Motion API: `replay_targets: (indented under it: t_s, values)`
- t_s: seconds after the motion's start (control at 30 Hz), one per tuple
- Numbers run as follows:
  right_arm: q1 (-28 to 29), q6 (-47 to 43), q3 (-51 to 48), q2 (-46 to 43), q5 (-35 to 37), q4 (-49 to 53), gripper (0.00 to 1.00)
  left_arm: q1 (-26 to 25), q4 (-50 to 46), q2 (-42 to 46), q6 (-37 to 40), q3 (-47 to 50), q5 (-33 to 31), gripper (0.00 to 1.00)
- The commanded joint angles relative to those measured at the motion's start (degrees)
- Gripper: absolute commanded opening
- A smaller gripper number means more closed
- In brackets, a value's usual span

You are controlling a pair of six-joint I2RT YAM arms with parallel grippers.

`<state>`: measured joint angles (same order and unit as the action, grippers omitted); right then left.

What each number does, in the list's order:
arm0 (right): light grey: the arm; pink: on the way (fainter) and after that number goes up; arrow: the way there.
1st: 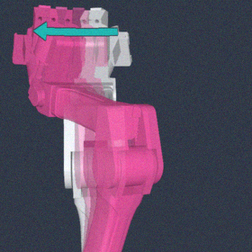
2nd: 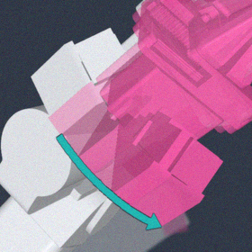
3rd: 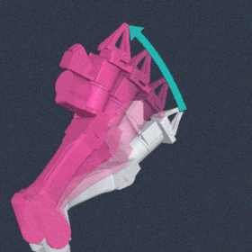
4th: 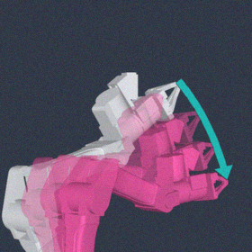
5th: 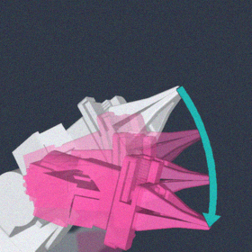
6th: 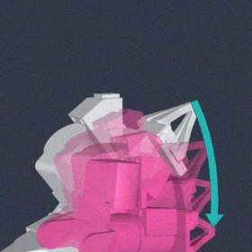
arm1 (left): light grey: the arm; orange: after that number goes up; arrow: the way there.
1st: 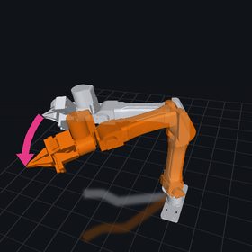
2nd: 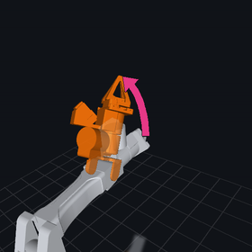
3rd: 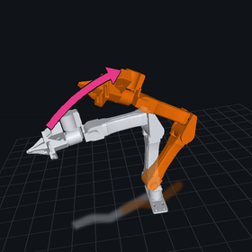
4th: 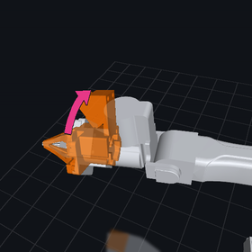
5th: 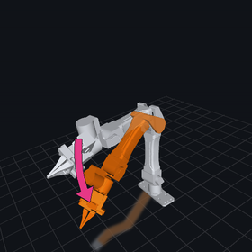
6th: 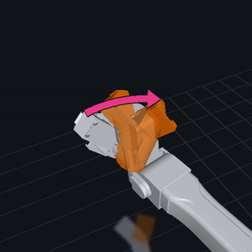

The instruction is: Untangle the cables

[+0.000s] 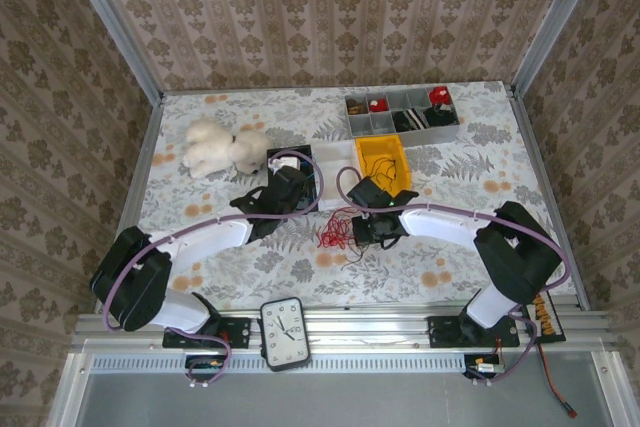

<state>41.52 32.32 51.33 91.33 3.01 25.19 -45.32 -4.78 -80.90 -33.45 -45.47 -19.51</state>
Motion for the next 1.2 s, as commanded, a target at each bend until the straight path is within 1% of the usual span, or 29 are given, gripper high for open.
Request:
replay_targets:
  t_s: [0.0,0.07,0.1,0.2,0.3,0.37,0.47,0.6,0.67,0.77,0.8,0.87,0.97,1.03,1.17]
  values:
    - [-0.6,4.3,-1.1,-6.3,13.5,6.2,0.0,-0.1,-1.9,-0.6,-1.1,-1.7,-0.4,0.0]
    - [-2.1,9.7,-1.8,-10.4,20.9,10.1,0.0,-0.1,-2.5,-0.7,-1.5,-1.9,-1.2,0.0]
    - [-3.2,12.0,-2.8,-13.4,22.4,10.0,0.0,-0.1,-2.8,-1.0,-1.5,-1.9,-1.5,0.0]
    - [-7.0,16.9,-7.2,-21.0,22.1,5.1,0.0,-0.1,-3.5,-1.4,-1.3,-2.3,-1.4,0.0]
    - [-10.2,18.7,-9.6,-26.5,20.6,0.2,0.0,-0.1,-3.8,-0.9,-1.1,-2.2,-1.7,0.0]
    - [-11.5,18.1,-9.2,-28.8,20.7,-0.9,0.0,0.0,-3.6,-0.5,-1.2,-1.8,-1.9,0.0]
    - [-12.5,13.7,-6.4,-30.7,20.8,-1.8,0.01,0.0,-3.7,-0.2,-1.5,-1.2,-1.9,0.0]
    - [-12.9,10.3,-0.7,-31.6,26.9,0.0,0.0,0.2,-3.7,0.1,-1.8,-1.0,-2.1,0.0]
    - [-13.9,9.4,0.9,-31.5,28.2,-1.4,0.01,0.5,-3.5,-0.1,-1.9,-1.0,-1.9,0.0]
    - [-15.9,6.6,3.6,-29.3,24.9,-4.2,0.01,0.7,-3.6,-0.7,-1.9,-1.3,-1.0,0.0]
    - [-16.6,5.4,4.7,-27.8,23.0,-5.1,0.02,0.8,-3.7,-0.8,-1.8,-1.5,-0.9,0.0]
    - [-18.2,2.8,7.7,-24.2,16.8,-5.6,0.03,0.7,-3.7,-0.9,-1.6,-1.5,-0.9,0.0]
    - [-20.9,0.8,15.3,-16.1,6.3,0.3,0.03,0.8,-3.8,-0.8,-1.7,-1.5,-1.1,0.0]
    - [-21.6,-0.1,19.2,-11.2,3.0,3.8,0.03,1.1,-4.1,-1.1,-1.9,-1.5,-1.1,0.0]
    - [-22.4,-1.4,23.7,-3.5,-1.2,5.1,0.03,1.2,-4.5,-2.0,-2.1,-2.2,-0.6,0.0]
